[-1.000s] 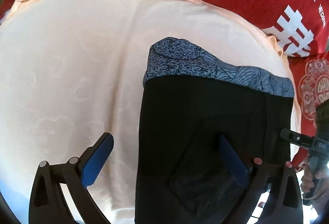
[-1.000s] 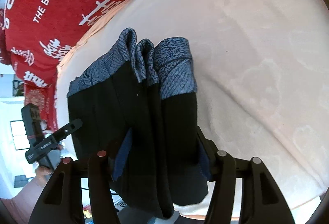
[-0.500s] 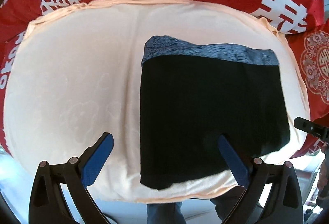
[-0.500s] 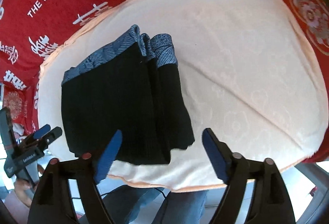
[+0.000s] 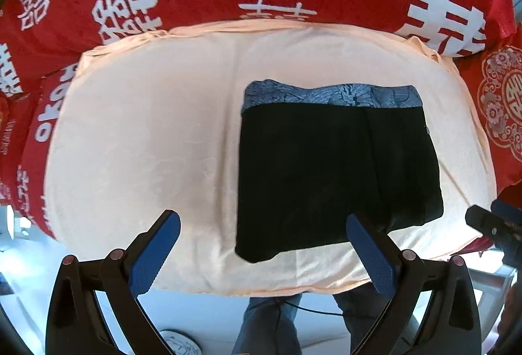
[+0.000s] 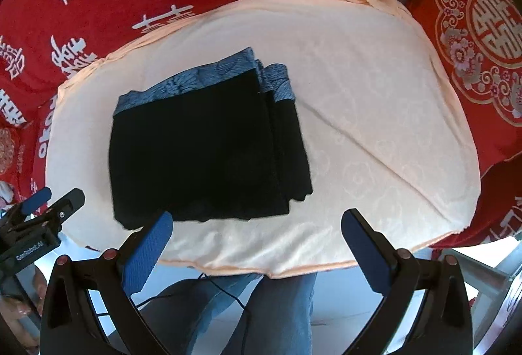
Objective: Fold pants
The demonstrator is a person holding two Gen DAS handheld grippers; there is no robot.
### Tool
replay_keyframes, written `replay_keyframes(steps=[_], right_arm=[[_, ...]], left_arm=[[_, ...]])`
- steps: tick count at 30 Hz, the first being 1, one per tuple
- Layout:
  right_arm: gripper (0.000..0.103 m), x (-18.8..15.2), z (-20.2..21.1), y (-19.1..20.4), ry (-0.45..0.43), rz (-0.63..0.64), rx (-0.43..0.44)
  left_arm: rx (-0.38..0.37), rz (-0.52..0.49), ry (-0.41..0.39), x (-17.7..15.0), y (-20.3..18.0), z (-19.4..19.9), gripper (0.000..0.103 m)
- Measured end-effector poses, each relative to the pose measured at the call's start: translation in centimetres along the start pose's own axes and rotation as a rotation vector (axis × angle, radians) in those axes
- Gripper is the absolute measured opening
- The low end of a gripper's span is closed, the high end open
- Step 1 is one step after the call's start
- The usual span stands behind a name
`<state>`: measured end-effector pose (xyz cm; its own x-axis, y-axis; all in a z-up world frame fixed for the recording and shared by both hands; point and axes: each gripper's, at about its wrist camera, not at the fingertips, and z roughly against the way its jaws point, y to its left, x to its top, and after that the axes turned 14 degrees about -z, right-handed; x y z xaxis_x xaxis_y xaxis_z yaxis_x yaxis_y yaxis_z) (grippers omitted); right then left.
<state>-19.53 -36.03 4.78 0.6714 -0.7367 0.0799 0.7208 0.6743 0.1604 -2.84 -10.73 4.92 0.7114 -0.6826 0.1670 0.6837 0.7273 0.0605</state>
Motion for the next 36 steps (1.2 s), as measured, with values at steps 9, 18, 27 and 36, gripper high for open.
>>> replay_keyframes(steps=[9,18,27,36], right_arm=[[0.103,-1.7,1.5,2.3,0.021,0.01,-0.036],[0.103,-1.9,2.9,3.6,0.019,0.026,-0.058],[0.103,-1.9,3.9,4.7,0.013,0.046,-0.062],[0.103,-2.4,4.6,5.3,-0.005,0.068,-0.078]], left_arm=[[0.017,-0.011,0.027,-0.8,-0.2,2.2,0.102],[0.021,-0.007,0.053,-1.6,0.0,3.2,0.102],[0.03,-0.003,0.037,-1.4,0.4,4.4,0.102],[0.033,-0.002,0.025,-1.3,0.0,5.1,0.102]])
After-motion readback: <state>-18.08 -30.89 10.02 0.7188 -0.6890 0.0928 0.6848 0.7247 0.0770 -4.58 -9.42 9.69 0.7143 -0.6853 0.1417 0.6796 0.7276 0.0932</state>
